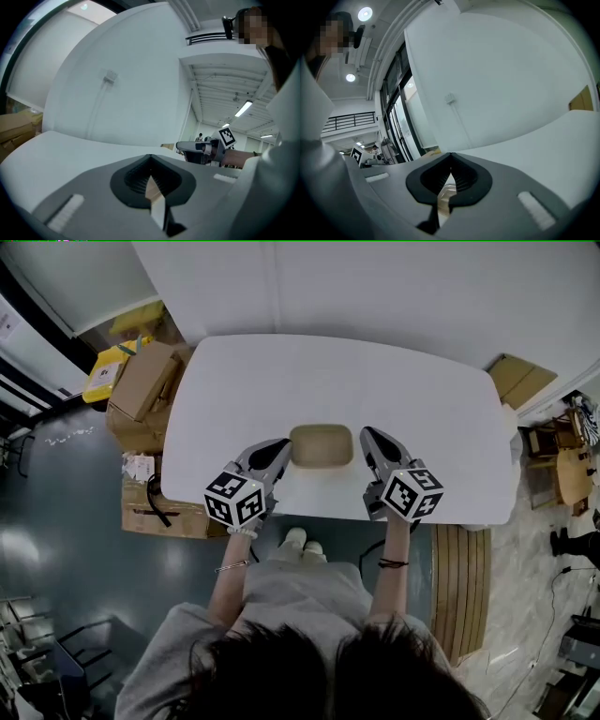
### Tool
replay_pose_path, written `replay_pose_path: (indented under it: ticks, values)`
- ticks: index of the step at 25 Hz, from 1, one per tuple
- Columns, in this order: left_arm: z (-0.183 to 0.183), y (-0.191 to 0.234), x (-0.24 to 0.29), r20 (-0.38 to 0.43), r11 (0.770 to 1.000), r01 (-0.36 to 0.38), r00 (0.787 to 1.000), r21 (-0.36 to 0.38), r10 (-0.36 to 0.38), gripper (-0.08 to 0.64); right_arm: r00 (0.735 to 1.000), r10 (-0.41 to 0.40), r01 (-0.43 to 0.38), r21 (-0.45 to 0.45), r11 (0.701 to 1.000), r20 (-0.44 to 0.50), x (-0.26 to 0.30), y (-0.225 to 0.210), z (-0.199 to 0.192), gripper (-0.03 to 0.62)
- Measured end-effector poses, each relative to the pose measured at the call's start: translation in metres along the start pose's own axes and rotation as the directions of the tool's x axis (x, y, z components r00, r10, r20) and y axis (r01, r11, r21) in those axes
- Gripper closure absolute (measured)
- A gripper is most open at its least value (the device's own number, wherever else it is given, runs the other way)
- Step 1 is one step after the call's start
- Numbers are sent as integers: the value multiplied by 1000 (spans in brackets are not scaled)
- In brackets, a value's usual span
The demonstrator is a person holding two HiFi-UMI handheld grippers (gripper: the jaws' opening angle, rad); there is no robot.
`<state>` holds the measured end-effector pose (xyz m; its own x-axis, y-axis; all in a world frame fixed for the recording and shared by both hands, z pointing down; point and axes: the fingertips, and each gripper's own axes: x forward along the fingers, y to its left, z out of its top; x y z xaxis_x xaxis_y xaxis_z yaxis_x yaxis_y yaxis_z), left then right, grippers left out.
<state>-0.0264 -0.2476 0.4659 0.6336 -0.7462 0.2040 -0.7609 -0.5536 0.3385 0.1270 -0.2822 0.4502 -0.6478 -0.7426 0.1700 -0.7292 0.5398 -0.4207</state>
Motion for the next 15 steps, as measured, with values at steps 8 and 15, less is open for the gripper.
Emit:
replay_pose_path:
  ticks: [8,15]
  values:
    - [-19,25,17,-66,999,21,998,-48,-24,566,993,-63,67,43,997,-97,22,-28,-27,580]
    - [-36,39,29,-112,996,28,993,-79,-37,566,978,-107,118,51,992,-178,32,-46,-49,580]
